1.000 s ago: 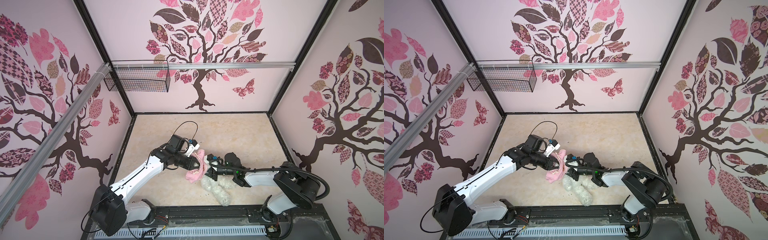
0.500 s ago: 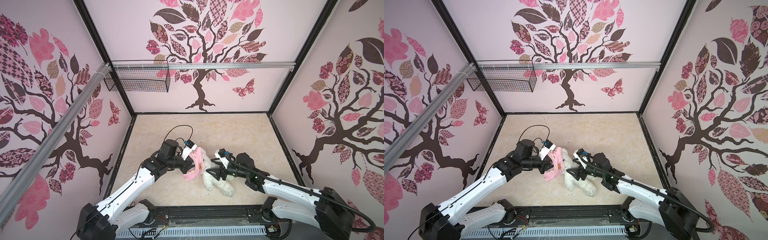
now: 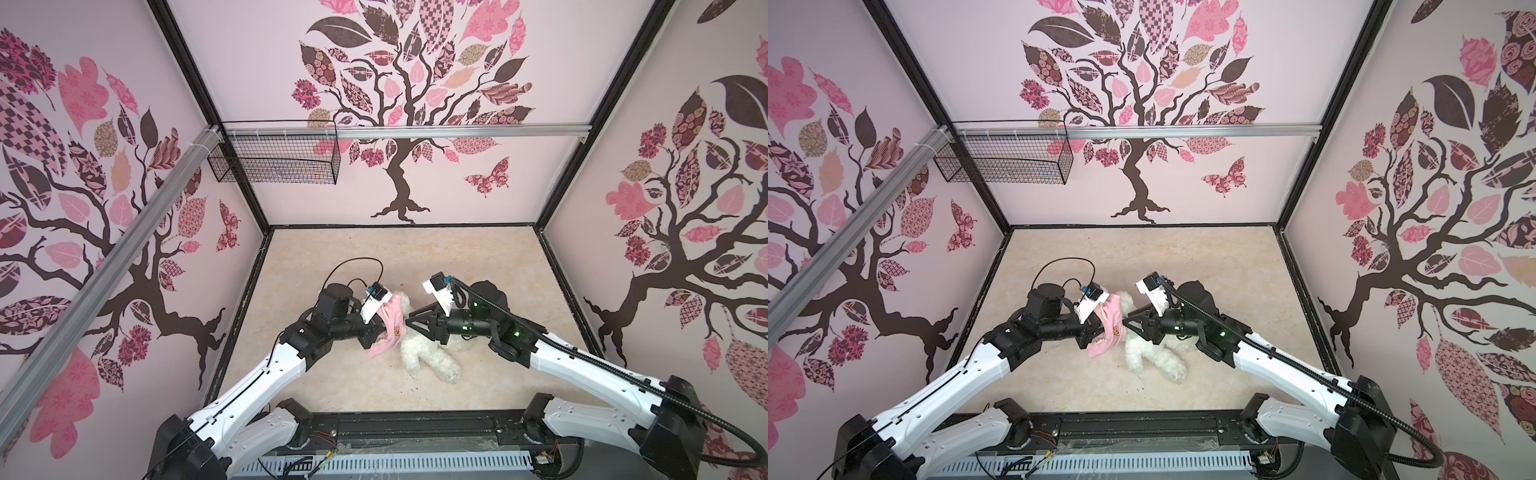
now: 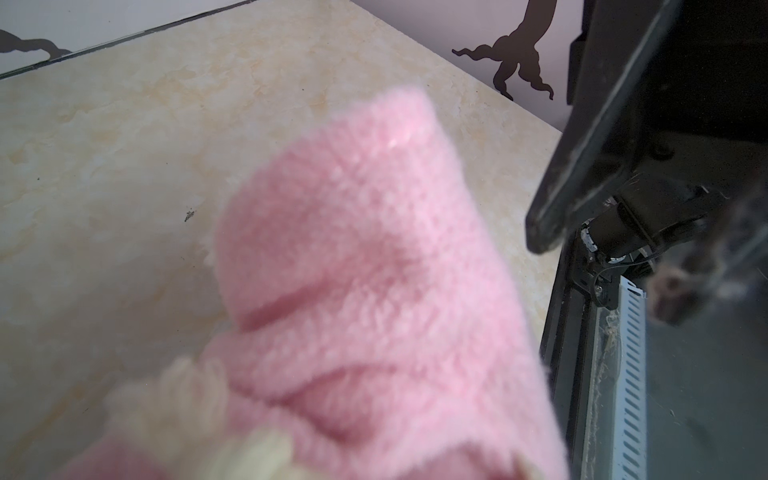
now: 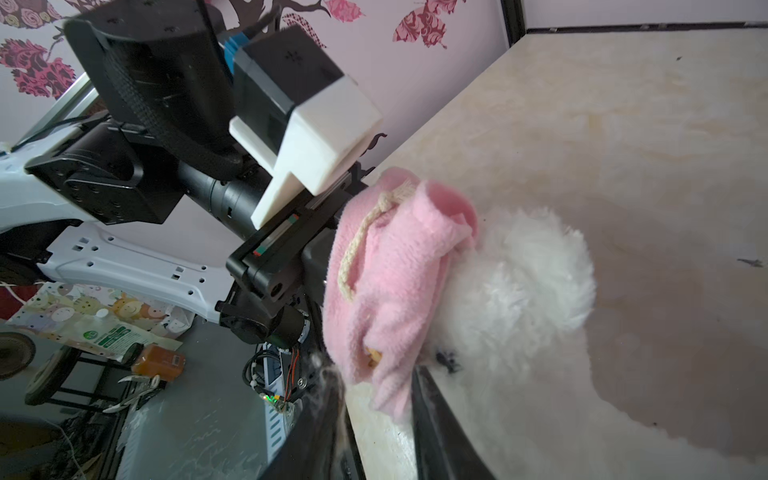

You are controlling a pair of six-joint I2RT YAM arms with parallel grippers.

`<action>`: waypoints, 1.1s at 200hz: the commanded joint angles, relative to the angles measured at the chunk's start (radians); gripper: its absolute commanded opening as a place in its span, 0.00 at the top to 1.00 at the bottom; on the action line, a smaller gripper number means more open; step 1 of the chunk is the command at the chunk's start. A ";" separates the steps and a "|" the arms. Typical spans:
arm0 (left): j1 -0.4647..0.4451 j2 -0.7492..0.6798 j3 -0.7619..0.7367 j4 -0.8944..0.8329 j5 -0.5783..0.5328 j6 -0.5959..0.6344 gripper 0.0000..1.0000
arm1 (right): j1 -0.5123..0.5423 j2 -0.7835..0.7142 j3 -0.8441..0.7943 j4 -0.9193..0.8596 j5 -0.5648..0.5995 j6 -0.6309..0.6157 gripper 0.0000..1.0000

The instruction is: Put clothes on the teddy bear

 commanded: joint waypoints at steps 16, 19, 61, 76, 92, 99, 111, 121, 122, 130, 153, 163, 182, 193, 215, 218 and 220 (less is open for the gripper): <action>-0.006 -0.001 -0.022 0.051 0.009 0.012 1.00 | 0.025 0.076 0.045 -0.030 0.026 0.022 0.75; -0.007 -0.001 -0.023 0.053 0.009 0.013 1.00 | 0.027 0.081 0.045 -0.026 0.024 0.022 0.75; -0.008 0.001 -0.023 0.058 0.026 0.016 1.00 | 0.034 0.126 0.042 0.007 0.035 0.037 0.77; -0.008 -0.002 -0.025 0.059 0.038 0.014 1.00 | 0.033 0.134 0.039 -0.002 0.074 0.028 0.76; -0.008 -0.011 -0.029 0.062 0.049 0.018 1.00 | 0.031 0.129 0.036 -0.025 0.133 0.010 0.86; -0.008 -0.015 -0.032 0.064 0.053 0.021 1.00 | 0.025 0.124 0.035 -0.040 0.156 0.000 0.91; -0.006 -0.029 -0.033 0.065 0.059 0.025 1.00 | -0.003 0.106 0.021 -0.049 0.155 -0.001 0.97; -0.006 -0.042 -0.038 0.066 0.066 0.034 1.00 | -0.039 0.087 0.001 -0.041 0.136 0.014 1.00; -0.006 -0.042 -0.038 0.066 0.067 0.036 1.00 | -0.040 0.084 -0.001 -0.040 0.134 0.016 1.00; -0.006 -0.053 -0.043 0.065 0.072 0.052 1.00 | -0.068 0.066 -0.021 -0.025 0.109 0.034 1.00; -0.006 -0.091 -0.075 0.076 0.064 0.091 1.00 | -0.143 0.024 -0.086 0.055 0.025 0.117 1.00; -0.005 -0.114 -0.091 0.085 0.046 0.090 1.00 | -0.181 0.014 -0.119 0.104 -0.026 0.169 1.00; -0.005 -0.166 -0.116 0.121 0.015 0.061 1.00 | -0.256 0.015 -0.182 0.191 -0.097 0.264 1.00; -0.005 -0.201 -0.138 0.167 0.008 0.036 1.00 | -0.273 0.027 -0.203 0.194 -0.099 0.280 1.00; 0.006 -0.271 -0.189 0.283 0.004 -0.036 1.00 | -0.274 0.054 -0.230 0.195 -0.095 0.293 1.00; 0.009 -0.279 -0.196 0.301 0.008 -0.047 1.00 | -0.274 0.057 -0.233 0.196 -0.092 0.295 1.00; 0.012 -0.281 -0.201 0.312 0.011 -0.053 1.00 | -0.273 0.060 -0.235 0.196 -0.088 0.295 1.00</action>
